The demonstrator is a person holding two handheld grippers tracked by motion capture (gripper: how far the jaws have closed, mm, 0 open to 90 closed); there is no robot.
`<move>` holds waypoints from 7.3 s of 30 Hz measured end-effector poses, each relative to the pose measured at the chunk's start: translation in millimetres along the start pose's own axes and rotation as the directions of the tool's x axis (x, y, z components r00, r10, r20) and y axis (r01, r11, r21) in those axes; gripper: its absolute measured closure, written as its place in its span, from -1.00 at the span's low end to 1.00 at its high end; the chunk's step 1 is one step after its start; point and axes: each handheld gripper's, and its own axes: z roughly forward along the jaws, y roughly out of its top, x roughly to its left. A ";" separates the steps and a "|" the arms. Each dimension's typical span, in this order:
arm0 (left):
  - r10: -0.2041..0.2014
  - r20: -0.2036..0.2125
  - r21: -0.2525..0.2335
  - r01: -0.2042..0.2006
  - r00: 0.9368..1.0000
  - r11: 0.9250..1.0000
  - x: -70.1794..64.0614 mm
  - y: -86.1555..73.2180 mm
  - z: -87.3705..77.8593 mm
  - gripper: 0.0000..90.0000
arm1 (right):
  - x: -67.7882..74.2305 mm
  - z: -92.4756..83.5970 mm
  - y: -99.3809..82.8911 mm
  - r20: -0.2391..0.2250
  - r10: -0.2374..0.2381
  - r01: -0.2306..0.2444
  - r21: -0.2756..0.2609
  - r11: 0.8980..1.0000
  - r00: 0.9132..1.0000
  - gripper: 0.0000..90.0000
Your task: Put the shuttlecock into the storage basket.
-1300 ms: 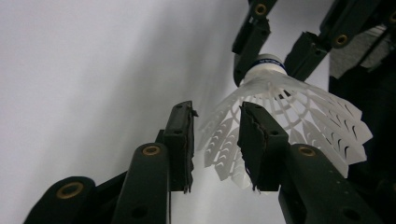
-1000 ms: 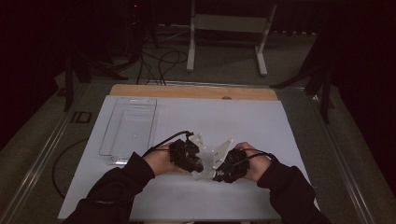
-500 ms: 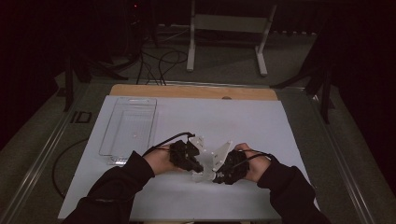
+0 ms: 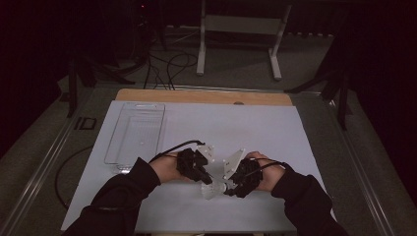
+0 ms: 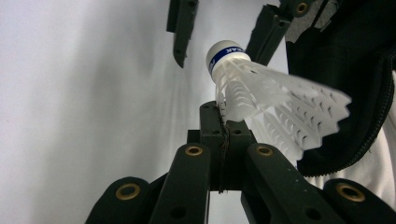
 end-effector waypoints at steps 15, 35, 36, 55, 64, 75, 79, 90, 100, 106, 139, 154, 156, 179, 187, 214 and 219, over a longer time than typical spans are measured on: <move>-0.024 -0.034 -0.006 0.023 0.999 1.000 0.6 -1.8 -8.5 1.00 | -6.5 -0.3 -3.8 0.040 0.120 -0.120 -0.016 0.993 0.992 -0.75; -0.084 -0.088 -0.032 0.082 0.993 0.996 6.2 -16.8 -33.6 1.00 | -12.5 -4.9 -20.2 0.093 0.203 -0.199 -0.048 0.979 0.975 -0.82; -0.087 -0.096 -0.032 0.084 0.992 0.996 6.2 -17.8 -35.5 1.00 | -12.2 -4.6 -21.4 0.106 0.212 -0.207 -0.052 0.977 0.972 -0.82; -0.136 -0.160 -0.073 0.125 0.978 0.989 7.9 -34.4 -68.0 1.00 | -7.4 0.9 -49.2 0.162 0.283 -0.269 -0.105 0.957 0.945 -0.82; -0.157 -0.194 -0.091 0.142 0.968 0.986 8.4 -42.2 -83.0 1.00 | -3.8 7.8 -62.4 0.146 0.316 -0.294 -0.150 0.944 0.938 -0.82; -0.216 -0.261 -0.140 0.184 0.941 0.973 10.9 -59.0 -110.3 1.00 | 1.3 14.9 -81.2 0.169 0.366 -0.333 -0.195 0.922 0.915 -0.82; -0.234 -0.287 -0.153 0.196 0.929 0.968 10.3 -65.1 -118.3 1.00 | 2.4 16.7 -89.1 0.178 0.393 -0.357 -0.201 0.912 0.902 -0.82; -0.277 -0.336 -0.200 0.220 0.900 0.955 9.1 -80.8 -138.2 1.00 | 11.5 21.2 -103.9 0.178 0.408 -0.362 -0.245 0.900 0.895 -0.82; -0.330 -0.390 -0.221 0.261 0.860 0.940 12.5 -94.7 -148.5 1.00 | 19.5 19.6 -119.2 0.197 0.443 -0.380 -0.288 0.879 0.875 -0.82; -0.352 -0.422 -0.253 0.265 0.836 0.931 10.1 -95.1 -155.5 1.00 | 21.7 20.5 -125.1 0.209 0.464 -0.393 -0.308 0.866 0.861 -0.82; -0.526 -0.595 -0.413 0.331 0.608 0.849 20.8 -90.8 -164.4 1.00 | 24.6 23.2 -122.8 0.210 0.465 -0.390 -0.318 0.864 0.860 -0.82; -0.591 -0.588 -0.458 0.376 0.552 0.806 36.0 -103.1 -148.6 1.00 | 24.4 24.6 -123.1 0.206 0.468 -0.395 -0.316 0.863 0.859 -0.82; -0.597 -0.595 -0.461 0.381 0.538 0.802 37.8 -105.7 -147.1 1.00 | 24.5 24.4 -123.4 0.203 0.470 -0.397 -0.317 0.862 0.859 -0.82; -0.665 -0.573 -0.484 0.457 0.478 0.746 60.5 -131.8 -126.8 1.00 | 24.2 24.3 -124.0 0.196 0.473 -0.401 -0.317 0.859 0.859 -0.82; -0.668 -0.566 -0.457 0.490 0.484 0.742 67.8 -139.4 -117.7 1.00 | 24.1 24.6 -124.0 0.193 0.475 -0.405 -0.314 0.859 0.858 -0.82; -0.613 -0.603 -0.288 0.576 0.511 0.765 83.3 -146.5 -92.6 1.00 | 23.8 25.1 -125.0 0.188 0.472 -0.405 -0.309 0.861 0.861 -0.82; -0.599 -0.614 -0.259 0.586 0.514 0.768 85.6 -146.2 -88.4 1.00 | 23.7 25.2 -125.1 0.186 0.474 -0.407 -0.307 0.860 0.861 -0.82</move>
